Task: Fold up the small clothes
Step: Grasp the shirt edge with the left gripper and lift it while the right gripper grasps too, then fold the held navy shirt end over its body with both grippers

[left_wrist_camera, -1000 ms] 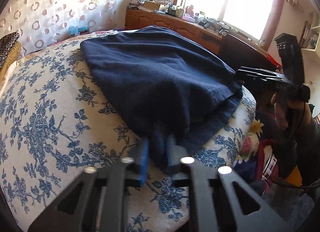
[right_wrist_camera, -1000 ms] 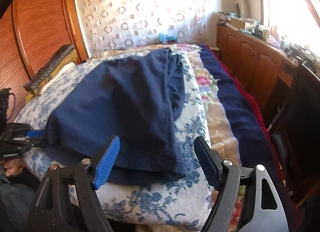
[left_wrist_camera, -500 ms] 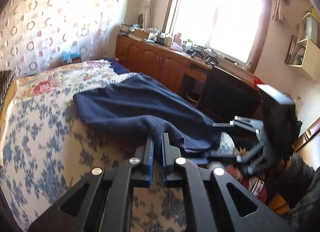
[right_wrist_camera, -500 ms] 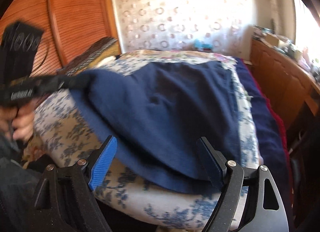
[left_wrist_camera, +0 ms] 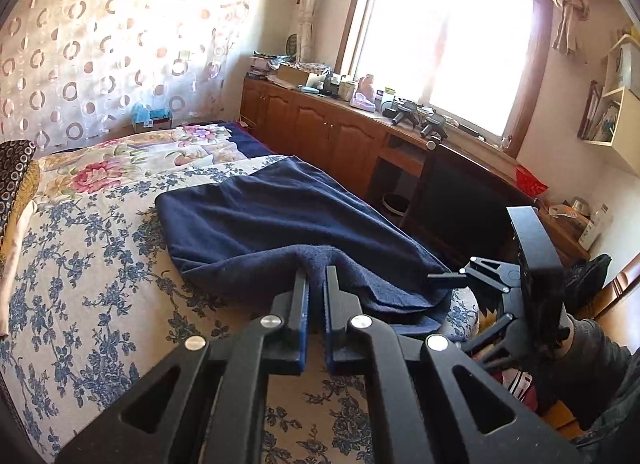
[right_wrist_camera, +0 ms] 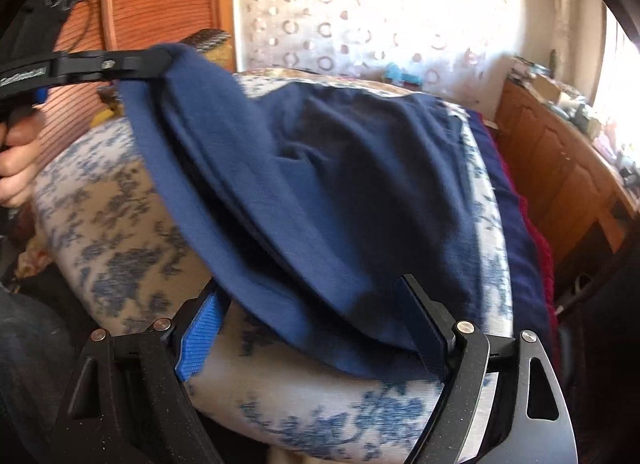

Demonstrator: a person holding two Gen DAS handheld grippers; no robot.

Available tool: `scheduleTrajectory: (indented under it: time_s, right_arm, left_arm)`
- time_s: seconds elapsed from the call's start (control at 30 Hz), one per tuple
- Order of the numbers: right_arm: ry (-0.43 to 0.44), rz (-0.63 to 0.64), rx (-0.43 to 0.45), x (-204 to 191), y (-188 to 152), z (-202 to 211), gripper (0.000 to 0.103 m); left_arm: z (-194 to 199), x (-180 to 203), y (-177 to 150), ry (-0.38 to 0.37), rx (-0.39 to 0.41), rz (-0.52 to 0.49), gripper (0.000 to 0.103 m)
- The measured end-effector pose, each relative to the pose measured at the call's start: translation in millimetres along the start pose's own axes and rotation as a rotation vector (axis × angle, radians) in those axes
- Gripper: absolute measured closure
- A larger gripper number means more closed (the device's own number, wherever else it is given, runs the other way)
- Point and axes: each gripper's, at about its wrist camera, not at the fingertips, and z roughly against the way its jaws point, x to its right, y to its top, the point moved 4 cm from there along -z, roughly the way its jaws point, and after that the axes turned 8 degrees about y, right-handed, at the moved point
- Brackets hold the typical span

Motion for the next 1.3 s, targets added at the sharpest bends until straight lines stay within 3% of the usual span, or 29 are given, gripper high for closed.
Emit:
scheduleTrajectory:
  time_s: [0.03, 0.1, 0.13, 0.17, 0.2, 0.37, 0.6, 0.8, 0.93, 1.07, 1.3]
  right_arm:
    - [-0.009, -0.009, -0.001, 5.6, 0.7, 0.0, 0.019]
    - [-0.018, -0.014, 0.001, 12.5, 3.6, -0.1, 0.035]
    - [-0.006, -0.018, -0.001, 14.7, 7.2, -1.6, 0.056]
    - [0.015, -0.017, -0.003, 15.4, 11.8, -3.2, 0.088]
    - [0.024, -0.004, 0.003, 15.2, 19.1, -5.0, 0.096]
    - [-0.028, 0.066, 0.067, 18.2, 63.5, 0.7, 0.098]
    - [-0.087, 0.167, 0.118, 29.5, 126.8, -5.4, 0.099]
    - [-0.078, 0.202, 0.111, 48.6, 172.0, -42.8, 0.099]
    - [-0.023, 0.174, 0.088, 64.0, 194.6, -75.2, 0.099]
    - [-0.027, 0.175, 0.056, 80.5, 205.9, -106.3, 0.099]
    - [0.026, 0.128, 0.013, 101.1, 219.6, -139.8, 0.096]
  left_arm:
    - [-0.1, -1.1, -0.5, 0.002, 0.000, 0.002, 0.101]
    - [-1.2, -4.2, -1.0, 0.004, -0.001, 0.008, 0.101]
    - [-2.7, -5.7, -0.6, 0.005, -0.001, 0.012, 0.101]
    - [-3.2, -7.1, 0.1, 0.006, -0.002, 0.015, 0.101]
    - [-4.5, -8.8, 0.9, 0.013, -0.002, 0.017, 0.101]
    - [-5.9, -23.3, 11.2, 0.074, 0.015, 0.027, 0.100]
    - [-17.4, -48.5, 40.9, 0.139, 0.034, 0.001, 0.090]
    - [-32.7, -81.6, 69.7, 0.187, 0.060, -0.001, 0.073]
    - [-56.8, -107.0, 82.3, 0.197, 0.026, 0.005, 0.071]
    - [-84.6, -123.0, 83.2, 0.206, -0.019, 0.006, 0.071]
    - [-136.6, -125.7, 77.8, 0.175, -0.115, -0.010, 0.071]
